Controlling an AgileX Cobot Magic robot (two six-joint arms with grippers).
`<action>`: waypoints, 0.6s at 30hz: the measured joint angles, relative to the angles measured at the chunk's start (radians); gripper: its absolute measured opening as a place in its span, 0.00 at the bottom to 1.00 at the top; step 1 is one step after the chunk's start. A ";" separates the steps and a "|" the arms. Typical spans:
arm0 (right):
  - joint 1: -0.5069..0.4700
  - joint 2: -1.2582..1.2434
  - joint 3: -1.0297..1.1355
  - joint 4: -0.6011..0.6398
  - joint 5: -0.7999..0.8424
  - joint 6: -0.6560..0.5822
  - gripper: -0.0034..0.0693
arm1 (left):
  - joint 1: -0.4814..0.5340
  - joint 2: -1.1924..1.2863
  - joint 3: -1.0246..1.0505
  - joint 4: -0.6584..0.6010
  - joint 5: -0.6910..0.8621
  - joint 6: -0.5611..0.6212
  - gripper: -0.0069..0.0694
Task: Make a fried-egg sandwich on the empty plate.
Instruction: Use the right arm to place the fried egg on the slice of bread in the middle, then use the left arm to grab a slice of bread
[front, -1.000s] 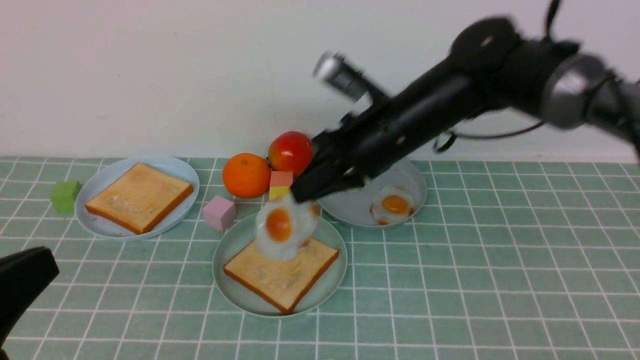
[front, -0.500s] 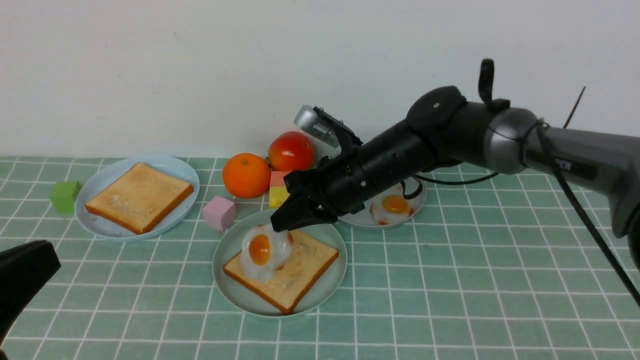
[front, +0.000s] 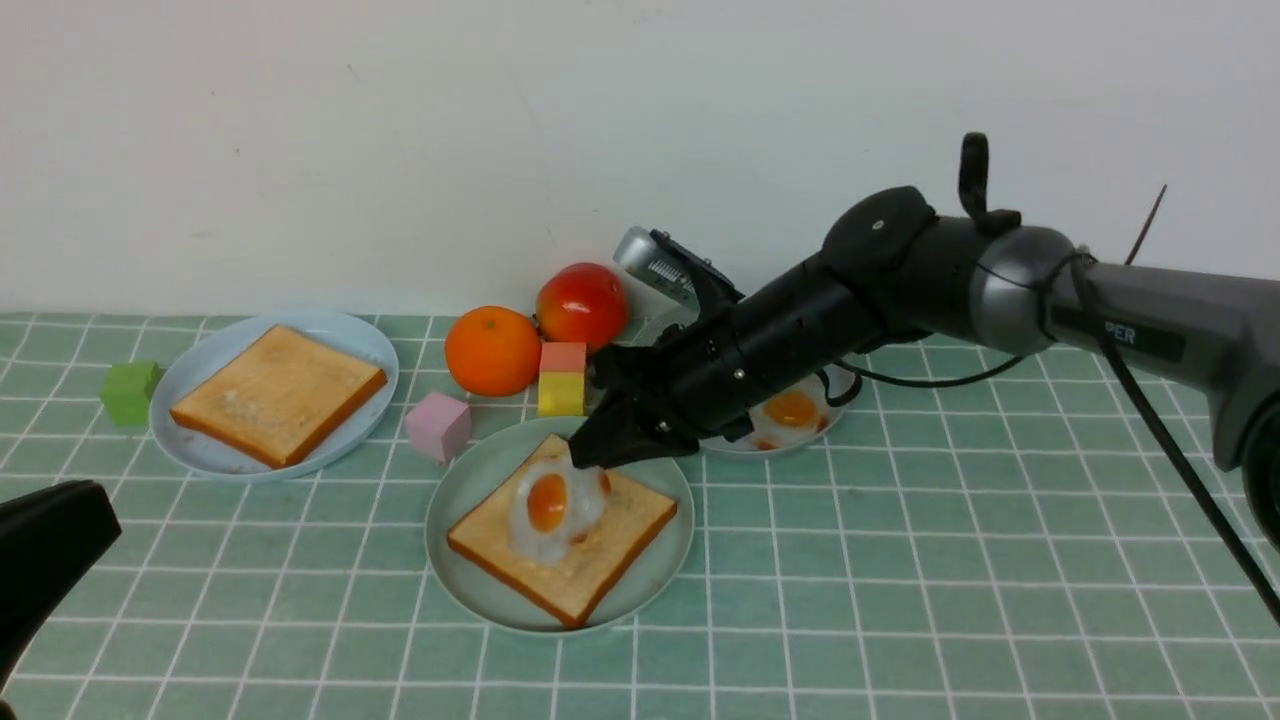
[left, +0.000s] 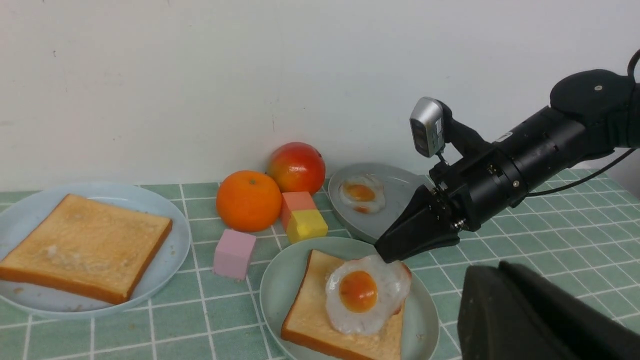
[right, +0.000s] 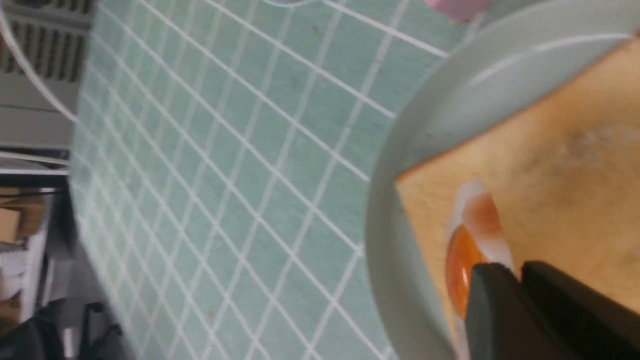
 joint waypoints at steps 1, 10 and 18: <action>-0.002 0.000 0.000 -0.039 -0.002 0.021 0.31 | 0.000 0.000 0.000 0.000 0.000 0.000 0.11; -0.029 -0.011 0.000 -0.231 0.002 0.055 0.69 | 0.000 0.000 0.000 0.000 -0.001 0.000 0.12; -0.083 -0.254 0.000 -0.405 0.164 0.109 0.50 | 0.000 0.032 0.000 -0.034 0.002 -0.001 0.13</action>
